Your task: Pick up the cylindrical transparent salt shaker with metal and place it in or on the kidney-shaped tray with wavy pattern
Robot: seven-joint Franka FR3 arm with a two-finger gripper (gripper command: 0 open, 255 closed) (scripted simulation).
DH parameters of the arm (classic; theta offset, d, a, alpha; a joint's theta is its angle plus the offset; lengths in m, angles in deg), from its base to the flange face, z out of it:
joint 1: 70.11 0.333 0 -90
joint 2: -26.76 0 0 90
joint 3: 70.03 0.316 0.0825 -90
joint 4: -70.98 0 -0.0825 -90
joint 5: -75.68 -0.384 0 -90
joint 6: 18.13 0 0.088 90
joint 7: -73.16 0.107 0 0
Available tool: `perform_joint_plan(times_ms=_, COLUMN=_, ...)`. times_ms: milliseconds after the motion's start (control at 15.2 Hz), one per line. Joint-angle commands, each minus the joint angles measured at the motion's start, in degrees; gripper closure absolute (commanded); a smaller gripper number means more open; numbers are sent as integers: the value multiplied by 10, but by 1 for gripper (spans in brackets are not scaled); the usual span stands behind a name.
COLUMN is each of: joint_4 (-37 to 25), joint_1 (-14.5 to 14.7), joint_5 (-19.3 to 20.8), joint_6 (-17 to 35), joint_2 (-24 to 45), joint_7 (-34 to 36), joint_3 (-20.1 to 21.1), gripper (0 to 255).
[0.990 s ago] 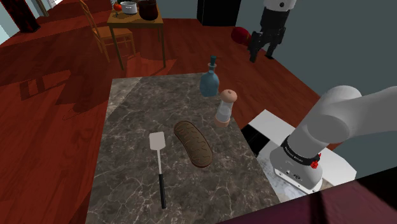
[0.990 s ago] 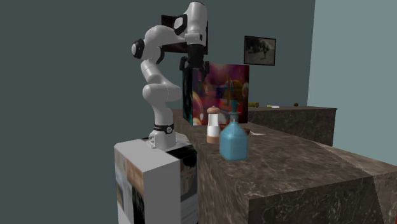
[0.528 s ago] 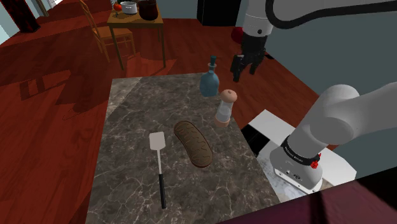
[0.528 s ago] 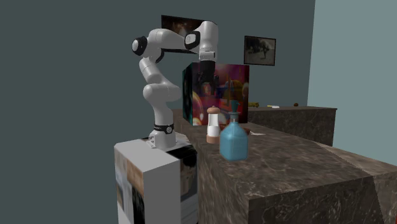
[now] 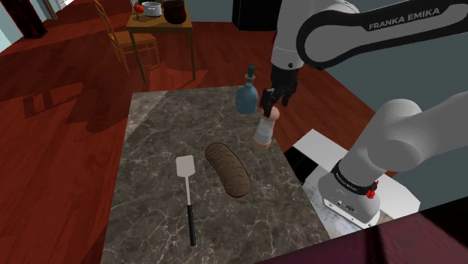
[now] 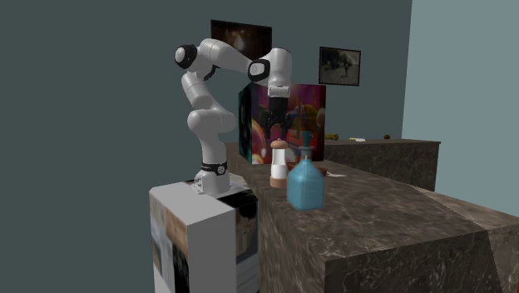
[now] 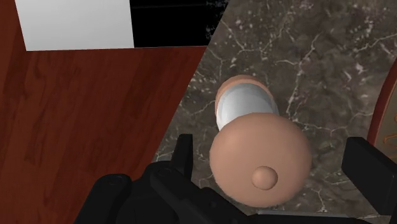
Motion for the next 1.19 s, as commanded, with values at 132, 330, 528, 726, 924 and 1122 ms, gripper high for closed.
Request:
perform_joint_plan(times_ms=132, joint_4=25, joint_1=1, joint_5=-3, joint_6=39, joint_2=14, joint_7=0, joint_3=4, gripper=0)
perform_joint_plan(times_ms=330, joint_4=28, joint_1=1, joint_5=-3, joint_6=44, joint_2=16, joint_7=0, joint_3=4, gripper=0)
perform_joint_plan(times_ms=528, joint_4=28, joint_1=1, joint_5=-3, joint_6=44, joint_2=16, joint_7=0, joint_3=4, gripper=0)
perform_joint_plan(times_ms=726, joint_4=28, joint_1=1, joint_5=-3, joint_6=44, joint_2=16, joint_7=0, joint_3=4, gripper=255)
perform_joint_plan(times_ms=924, joint_4=28, joint_1=1, joint_5=-3, joint_6=44, joint_2=16, joint_7=0, joint_3=4, gripper=255)
perform_joint_plan(times_ms=1122, joint_4=28, joint_1=1, joint_5=-3, joint_6=44, joint_2=16, joint_7=0, joint_3=4, gripper=255)
